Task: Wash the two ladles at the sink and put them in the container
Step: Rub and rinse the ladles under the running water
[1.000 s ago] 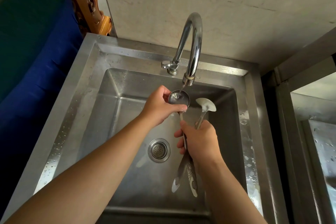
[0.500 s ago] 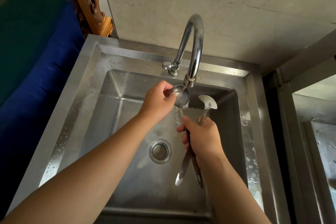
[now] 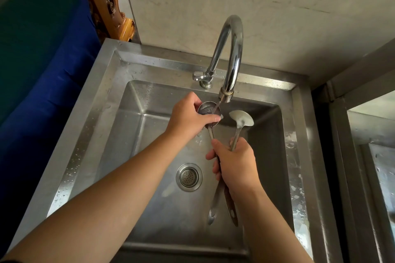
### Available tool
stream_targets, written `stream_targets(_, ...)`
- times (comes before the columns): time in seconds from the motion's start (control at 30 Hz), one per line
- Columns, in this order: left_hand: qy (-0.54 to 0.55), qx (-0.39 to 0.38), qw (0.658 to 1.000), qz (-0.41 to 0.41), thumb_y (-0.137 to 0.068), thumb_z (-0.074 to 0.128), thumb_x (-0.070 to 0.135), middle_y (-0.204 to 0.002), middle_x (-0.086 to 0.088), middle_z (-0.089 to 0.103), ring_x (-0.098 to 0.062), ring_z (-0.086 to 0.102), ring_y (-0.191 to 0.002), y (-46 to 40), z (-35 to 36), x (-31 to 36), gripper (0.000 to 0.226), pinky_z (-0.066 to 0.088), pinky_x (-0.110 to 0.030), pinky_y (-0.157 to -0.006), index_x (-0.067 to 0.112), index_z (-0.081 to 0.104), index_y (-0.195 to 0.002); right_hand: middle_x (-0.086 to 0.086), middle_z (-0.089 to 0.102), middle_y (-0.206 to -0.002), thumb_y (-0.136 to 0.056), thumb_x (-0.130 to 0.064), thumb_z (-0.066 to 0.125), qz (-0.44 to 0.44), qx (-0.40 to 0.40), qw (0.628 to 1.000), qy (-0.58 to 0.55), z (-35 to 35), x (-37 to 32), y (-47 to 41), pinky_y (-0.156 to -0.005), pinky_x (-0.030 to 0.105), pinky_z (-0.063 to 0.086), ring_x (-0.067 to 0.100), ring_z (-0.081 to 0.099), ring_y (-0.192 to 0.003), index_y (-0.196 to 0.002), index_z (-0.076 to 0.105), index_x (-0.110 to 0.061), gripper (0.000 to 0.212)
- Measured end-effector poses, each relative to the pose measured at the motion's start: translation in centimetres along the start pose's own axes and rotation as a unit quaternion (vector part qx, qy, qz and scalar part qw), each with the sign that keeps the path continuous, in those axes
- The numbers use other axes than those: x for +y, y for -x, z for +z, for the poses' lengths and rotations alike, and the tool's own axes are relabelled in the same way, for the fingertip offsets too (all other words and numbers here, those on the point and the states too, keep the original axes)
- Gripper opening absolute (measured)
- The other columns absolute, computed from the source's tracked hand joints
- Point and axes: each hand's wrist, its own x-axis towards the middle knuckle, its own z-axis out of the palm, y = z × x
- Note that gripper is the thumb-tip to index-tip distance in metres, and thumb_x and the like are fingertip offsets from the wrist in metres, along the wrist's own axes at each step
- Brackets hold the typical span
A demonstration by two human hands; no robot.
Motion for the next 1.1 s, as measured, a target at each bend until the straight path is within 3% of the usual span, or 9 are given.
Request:
stream_targets(0.2, -0.016, 0.062, 0.996, 0.059, -0.08, 0.077, 0.039, -0.069, 0.009, 0.06, -0.006, 0.055, -0.063, 0.1, 0.3, -0.3, 0.029, 0.034, -0.018, -0.051, 0.022, 0.054, -0.075, -0.006, 0.062, -0.043, -0.1, -0.023, 0.063, -0.002, 0.001, 1.0, -0.014, -0.2, -0.1, -0.1, -0.035, 0.021, 0.043, 0.008, 0.048, -0.03, -0.104, 0.064, 0.01, 0.032)
stream_targets(0.33, -0.001, 0.013, 0.997, 0.076, -0.085, 0.069, 0.021, -0.079, 0.011, 0.062, -0.001, 0.056, -0.071, 0.0, -0.6, -0.6, 0.01, 0.039, -0.016, -0.062, 0.019, 0.06, -0.088, -0.005, 0.062, -0.043, -0.1, -0.021, 0.062, 0.004, 0.002, 0.999, -0.044, -0.4, -0.5, -0.3, -0.034, 0.02, 0.042, 0.007, 0.047, -0.031, -0.109, 0.062, 0.011, 0.033)
stream_targets(0.47, 0.02, -0.051, 0.996, 0.067, -0.076, 0.079, 0.021, -0.09, 0.012, 0.064, 0.011, 0.056, -0.078, 0.3, -1.4, -0.9, 0.031, 0.039, -0.006, -0.062, 0.023, 0.059, -0.099, -0.003, 0.064, -0.047, -0.1, -0.02, 0.063, 0.002, 0.007, 0.999, -0.05, -0.5, -0.8, -0.5, -0.033, 0.021, 0.042, 0.007, 0.048, -0.031, -0.111, 0.061, 0.009, 0.031)
stream_targets(0.63, 0.023, -0.039, 0.997, 0.06, -0.063, 0.091, 0.038, -0.093, 0.01, 0.065, -0.002, 0.058, -0.082, 0.4, -1.3, -0.5, 0.052, 0.04, -0.009, -0.064, 0.023, 0.056, -0.099, -0.008, 0.064, -0.046, -0.1, -0.024, 0.061, -0.031, 0.027, 0.999, 0.002, -0.1, -0.5, -0.4, -0.034, 0.019, 0.042, 0.006, 0.049, -0.029, -0.105, 0.062, 0.006, 0.03)
stream_targets(0.73, 0.01, -0.024, 0.999, 0.042, -0.053, 0.093, 0.046, -0.091, 0.007, 0.064, -0.007, 0.06, -0.079, 0.3, -1.0, -0.1, 0.063, 0.04, -0.02, -0.06, 0.023, 0.053, -0.096, -0.008, 0.066, -0.049, -0.1, -0.024, 0.061, -0.039, 0.035, 0.999, 0.011, 0.3, -0.5, -0.1, -0.034, 0.021, 0.043, 0.007, 0.05, -0.03, -0.103, 0.061, 0.003, 0.027)
stream_targets(0.97, -0.057, 0.059, 0.995, 0.058, -0.048, 0.088, 0.064, -0.072, 0.009, 0.058, -0.008, 0.054, -0.062, 0.0, -0.8, 0.3, 0.063, 0.034, -0.025, -0.05, 0.024, 0.049, -0.078, -0.005, 0.069, -0.055, -0.099, -0.024, 0.063, -0.047, 0.037, 0.998, 0.016, 0.7, -0.6, 0.3, -0.035, 0.022, 0.043, 0.006, 0.05, -0.032, -0.101, 0.056, -0.006, 0.019)
stream_targets(1.1, -0.095, 0.1, 0.986, 0.096, -0.062, 0.084, 0.059, -0.06, 0.014, 0.048, -0.008, 0.049, -0.054, -0.3, -0.7, 0.3, 0.053, 0.026, -0.022, -0.046, 0.027, 0.042, -0.066, 0.0, 0.074, -0.064, -0.098, -0.022, 0.063, -0.042, 0.027, 0.999, -0.006, 1.0, -0.2, 0.5, -0.037, 0.025, 0.044, 0.008, 0.052, -0.034, -0.101, 0.054, -0.007, 0.019)
